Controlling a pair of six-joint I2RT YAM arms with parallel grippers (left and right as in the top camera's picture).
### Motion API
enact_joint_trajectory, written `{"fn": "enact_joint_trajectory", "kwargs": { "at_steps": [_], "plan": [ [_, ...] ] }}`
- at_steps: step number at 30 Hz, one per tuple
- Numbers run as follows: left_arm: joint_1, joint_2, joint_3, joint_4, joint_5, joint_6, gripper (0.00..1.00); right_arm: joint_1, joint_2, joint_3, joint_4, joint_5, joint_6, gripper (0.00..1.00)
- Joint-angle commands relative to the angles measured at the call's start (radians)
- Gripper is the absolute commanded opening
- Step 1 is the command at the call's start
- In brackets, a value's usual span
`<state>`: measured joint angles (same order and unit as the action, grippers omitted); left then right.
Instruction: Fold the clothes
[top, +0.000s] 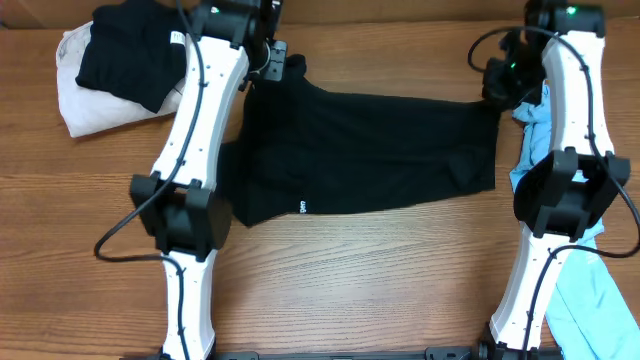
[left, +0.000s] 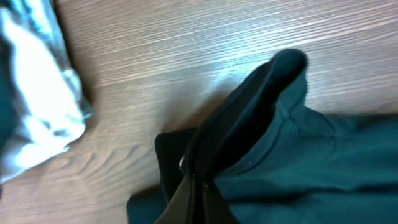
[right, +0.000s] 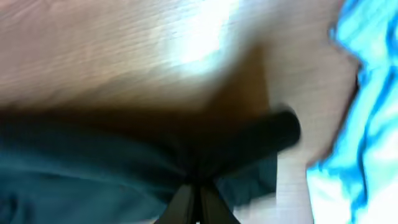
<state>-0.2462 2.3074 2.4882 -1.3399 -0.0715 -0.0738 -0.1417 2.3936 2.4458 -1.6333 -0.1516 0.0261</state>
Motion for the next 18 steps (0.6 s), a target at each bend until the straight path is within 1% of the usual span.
{"fn": "enact_joint_trajectory", "kwargs": {
  "at_steps": [1, 4, 7, 10, 15, 18],
  "plan": [
    [0.008, -0.064, 0.023, -0.083, 0.019, -0.044, 0.04, 0.0, -0.03, 0.031, -0.061, -0.095, 0.008, 0.04],
    [0.011, -0.05, 0.001, -0.179, 0.006, -0.106, 0.04, 0.001, -0.035, -0.059, -0.061, -0.139, 0.029, 0.04],
    [0.011, -0.038, -0.047, -0.241, 0.005, -0.116, 0.04, 0.002, -0.037, -0.18, -0.061, -0.138, 0.029, 0.04],
    [0.011, -0.038, -0.113, -0.279, 0.014, -0.142, 0.04, -0.009, -0.05, -0.265, -0.055, -0.131, 0.014, 0.04],
    [-0.003, -0.038, -0.202, -0.347, 0.024, -0.145, 0.04, -0.03, -0.129, -0.311, -0.053, -0.128, -0.002, 0.04],
    [-0.025, -0.039, -0.266, -0.35, 0.027, -0.146, 0.04, -0.031, -0.187, -0.351, -0.048, -0.103, -0.001, 0.04]
  ]
}}
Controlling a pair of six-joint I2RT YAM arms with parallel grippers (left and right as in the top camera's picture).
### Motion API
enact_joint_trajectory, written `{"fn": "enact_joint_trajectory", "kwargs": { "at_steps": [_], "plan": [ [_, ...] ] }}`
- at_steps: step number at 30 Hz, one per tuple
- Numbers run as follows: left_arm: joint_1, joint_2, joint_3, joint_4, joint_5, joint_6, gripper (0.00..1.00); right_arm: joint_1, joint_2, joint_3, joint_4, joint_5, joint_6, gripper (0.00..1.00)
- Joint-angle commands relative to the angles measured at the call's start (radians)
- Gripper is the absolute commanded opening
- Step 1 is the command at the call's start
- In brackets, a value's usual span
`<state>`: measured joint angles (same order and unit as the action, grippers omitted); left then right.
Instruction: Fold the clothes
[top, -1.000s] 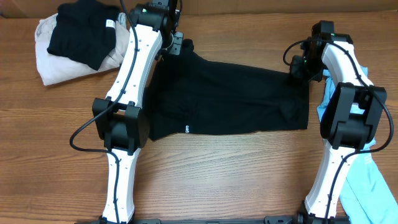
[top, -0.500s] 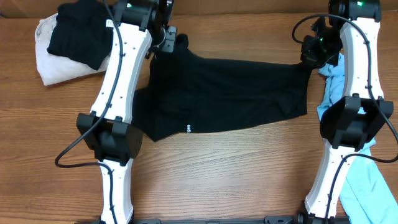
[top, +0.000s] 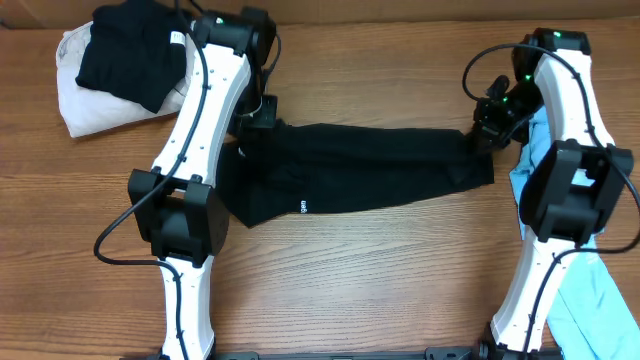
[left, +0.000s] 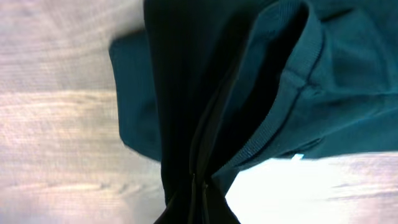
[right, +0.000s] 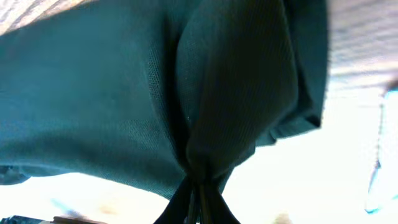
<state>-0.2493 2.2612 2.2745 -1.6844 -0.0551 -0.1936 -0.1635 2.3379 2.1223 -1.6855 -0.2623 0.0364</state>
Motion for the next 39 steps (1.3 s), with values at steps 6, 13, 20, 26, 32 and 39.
{"fn": "enact_joint_trajectory", "kwargs": {
  "at_steps": [6, 13, 20, 26, 32, 39],
  "plan": [
    [-0.039, 0.008, -0.232, 0.018, -0.055, -0.032, 0.04, -0.009, -0.174, -0.209, 0.08, 0.033, -0.005, 0.04],
    [-0.032, 0.008, -0.385, 0.073, -0.061, -0.031, 0.89, -0.018, -0.174, -0.389, 0.241, 0.032, 0.02, 0.59],
    [-0.027, 0.001, -0.201, 0.005, -0.079, -0.021, 1.0, -0.067, -0.174, -0.387, 0.327, -0.045, -0.039, 0.95],
    [-0.01, -0.045, 0.15, -0.005, -0.037, -0.048, 1.0, -0.081, -0.174, -0.393, 0.425, -0.047, -0.072, 0.96],
    [0.009, -0.083, 0.458, 0.011, -0.029, -0.077, 1.0, -0.056, -0.174, -0.441, 0.494, -0.047, -0.072, 0.73],
    [0.031, -0.093, 0.628, 0.024, -0.023, -0.076, 1.0, -0.028, -0.174, -0.547, 0.562, -0.019, -0.048, 0.68]
  ]
}}
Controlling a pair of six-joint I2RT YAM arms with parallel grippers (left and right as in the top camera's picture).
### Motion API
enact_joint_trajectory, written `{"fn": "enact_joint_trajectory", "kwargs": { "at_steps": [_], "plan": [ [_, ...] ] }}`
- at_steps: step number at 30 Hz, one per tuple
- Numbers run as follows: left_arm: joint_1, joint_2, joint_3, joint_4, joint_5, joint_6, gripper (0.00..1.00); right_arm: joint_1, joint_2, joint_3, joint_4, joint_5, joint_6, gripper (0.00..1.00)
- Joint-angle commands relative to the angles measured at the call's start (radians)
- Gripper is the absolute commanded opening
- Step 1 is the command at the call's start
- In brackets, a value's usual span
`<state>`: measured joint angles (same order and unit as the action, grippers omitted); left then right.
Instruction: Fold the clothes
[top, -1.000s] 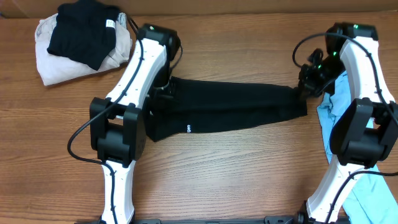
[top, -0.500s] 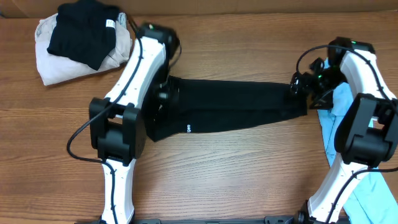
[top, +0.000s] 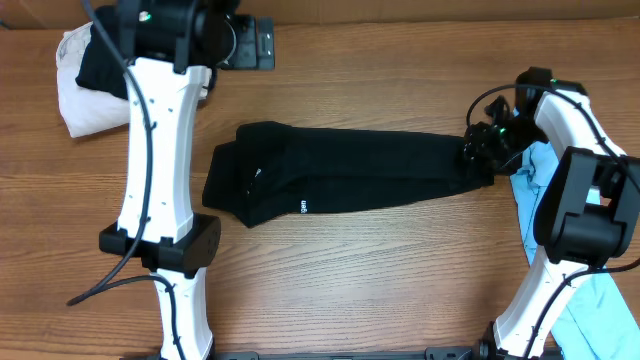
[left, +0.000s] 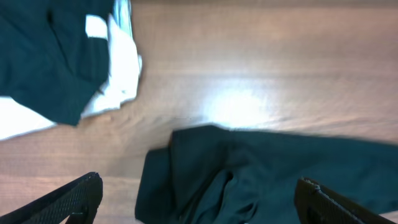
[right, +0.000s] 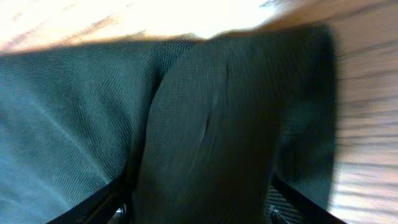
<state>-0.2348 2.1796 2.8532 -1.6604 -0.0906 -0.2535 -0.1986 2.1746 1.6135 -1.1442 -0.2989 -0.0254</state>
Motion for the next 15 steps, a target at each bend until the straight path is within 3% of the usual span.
{"fn": "enact_joint_trajectory", "kwargs": {
  "at_steps": [1, 4, 6, 7, 8, 9, 10, 15],
  "plan": [
    [0.023, -0.012, 0.05, 0.0, 0.013, -0.016, 1.0, 0.007, -0.011, -0.05, 0.032, 0.037, 0.025, 0.68],
    [0.04, -0.01, 0.05, -0.008, 0.013, -0.016, 1.0, 0.007, -0.011, -0.086, 0.072, 0.119, 0.032, 0.62],
    [0.045, -0.009, 0.05, -0.011, 0.013, -0.016, 1.0, 0.006, -0.011, -0.106, 0.103, 0.16, 0.074, 0.52],
    [0.047, -0.009, 0.05, -0.011, 0.014, -0.016, 1.0, 0.002, -0.011, -0.111, 0.112, 0.167, 0.09, 0.41],
    [0.047, -0.009, 0.05, -0.01, 0.013, -0.016, 1.0, -0.003, -0.011, -0.111, 0.116, 0.167, 0.106, 0.17],
    [0.047, -0.009, 0.05, -0.01, 0.013, -0.016, 1.0, -0.007, -0.011, -0.108, 0.116, 0.164, 0.109, 0.08],
    [0.047, -0.009, 0.05, -0.01, 0.013, -0.016, 1.0, -0.013, -0.011, -0.101, 0.112, 0.163, 0.113, 0.04],
    [0.05, -0.009, 0.05, 0.003, 0.005, -0.016, 1.0, -0.053, -0.026, -0.009, 0.021, 0.153, 0.127, 0.04]
  ]
}}
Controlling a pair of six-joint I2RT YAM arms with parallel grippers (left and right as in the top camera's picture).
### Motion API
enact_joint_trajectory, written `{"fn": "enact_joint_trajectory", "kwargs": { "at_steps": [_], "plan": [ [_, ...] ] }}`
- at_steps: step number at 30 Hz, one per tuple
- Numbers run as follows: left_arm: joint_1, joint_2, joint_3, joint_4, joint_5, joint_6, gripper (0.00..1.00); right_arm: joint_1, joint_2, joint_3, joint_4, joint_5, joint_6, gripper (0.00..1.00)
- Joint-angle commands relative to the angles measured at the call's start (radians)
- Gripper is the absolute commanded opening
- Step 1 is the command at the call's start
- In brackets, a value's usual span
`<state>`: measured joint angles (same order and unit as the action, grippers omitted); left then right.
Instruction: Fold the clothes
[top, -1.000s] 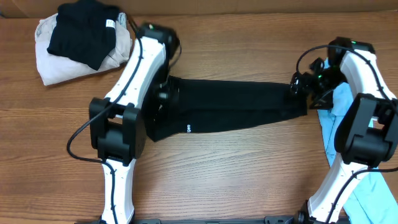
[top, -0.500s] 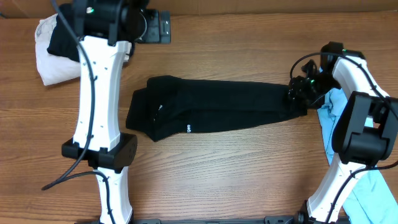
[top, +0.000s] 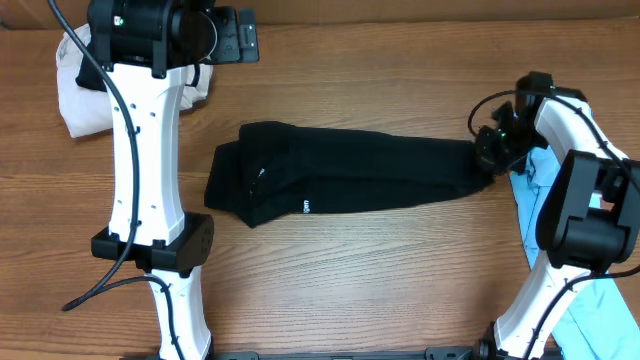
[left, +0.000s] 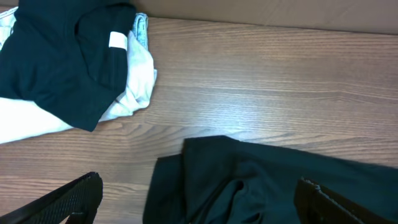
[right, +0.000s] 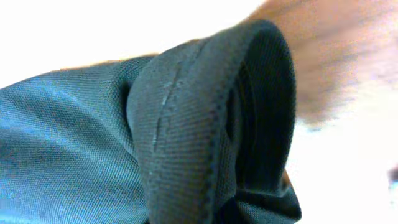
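Note:
The black garment (top: 350, 175) lies folded in a long strip across the middle of the table, its left end also below in the left wrist view (left: 280, 186). My left gripper (top: 243, 37) hangs high over the back left, open with nothing in it, its fingers (left: 68, 199) spread wide above the garment. My right gripper (top: 492, 150) is at the strip's right end. There the bunched hem (right: 205, 124) fills the right wrist view and hides the fingers; the cloth draws together at the bottom centre as if pinched.
A pile of white and black clothes (left: 62, 62) sits at the back left corner, partly under the left arm (top: 140, 130). A light blue garment (top: 532, 150) lies along the right edge beside the right arm, with more of it at the front right (top: 600, 310).
The right gripper's fingers stood open either side of the garment's right end; now they no longer show and the hem bunches together. The left gripper sits slightly further left and higher.
Both grippers were shut on the back corners of the widely spread garment. Then they held that edge further forward and the garment was a narrower band. Then both were open, the left raised away, with the garment lying as a folded strip.

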<state>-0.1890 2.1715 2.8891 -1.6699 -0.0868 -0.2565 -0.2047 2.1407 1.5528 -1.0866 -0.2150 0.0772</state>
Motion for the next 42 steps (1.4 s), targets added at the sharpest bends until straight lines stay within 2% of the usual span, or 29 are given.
{"fn": "enact_joint_trajectory", "kwargs": {
  "at_steps": [1, 6, 11, 18, 27, 28, 29, 30, 33, 36, 42],
  "plan": [
    [0.007, -0.001, 0.014, 0.022, 0.002, -0.013, 1.0, -0.063, -0.012, 0.106, -0.092, 0.052, 0.023, 0.04],
    [0.013, 0.0, 0.011, 0.035, 0.002, -0.013, 1.0, -0.063, -0.082, 0.223, -0.224, 0.023, -0.003, 0.04],
    [0.013, 0.0, 0.003, 0.037, 0.002, 0.0, 1.0, 0.013, -0.151, 0.248, -0.282, -0.042, -0.025, 0.04],
    [0.012, 0.0, -0.06, 0.052, 0.002, 0.002, 1.0, 0.252, -0.155, 0.241, -0.303, -0.041, -0.016, 0.04],
    [0.011, 0.0, -0.1, 0.055, 0.003, 0.002, 1.0, 0.495, -0.101, 0.24, -0.254, -0.031, 0.098, 0.06],
    [0.011, 0.0, -0.1, 0.055, 0.003, 0.002, 1.0, 0.518, -0.095, 0.24, -0.241, -0.031, 0.11, 0.15],
    [0.011, 0.0, -0.1, 0.055, 0.005, 0.003, 1.0, 0.541, -0.093, 0.24, -0.231, -0.035, 0.111, 0.27],
    [0.011, 0.0, -0.1, 0.052, 0.009, 0.004, 1.0, 0.562, -0.092, 0.24, -0.224, -0.035, 0.111, 0.47],
    [0.011, 0.0, -0.102, 0.047, 0.021, 0.02, 1.0, 0.608, -0.092, 0.243, -0.22, -0.035, 0.111, 0.65],
    [0.011, 0.0, -0.106, 0.04, 0.04, 0.036, 1.0, 0.619, -0.093, 0.264, -0.235, -0.061, 0.11, 0.74],
    [0.011, 0.026, -0.112, -0.019, 0.055, 0.095, 1.0, 0.58, -0.097, 0.394, -0.322, -0.071, 0.085, 0.78]
  ]
}}
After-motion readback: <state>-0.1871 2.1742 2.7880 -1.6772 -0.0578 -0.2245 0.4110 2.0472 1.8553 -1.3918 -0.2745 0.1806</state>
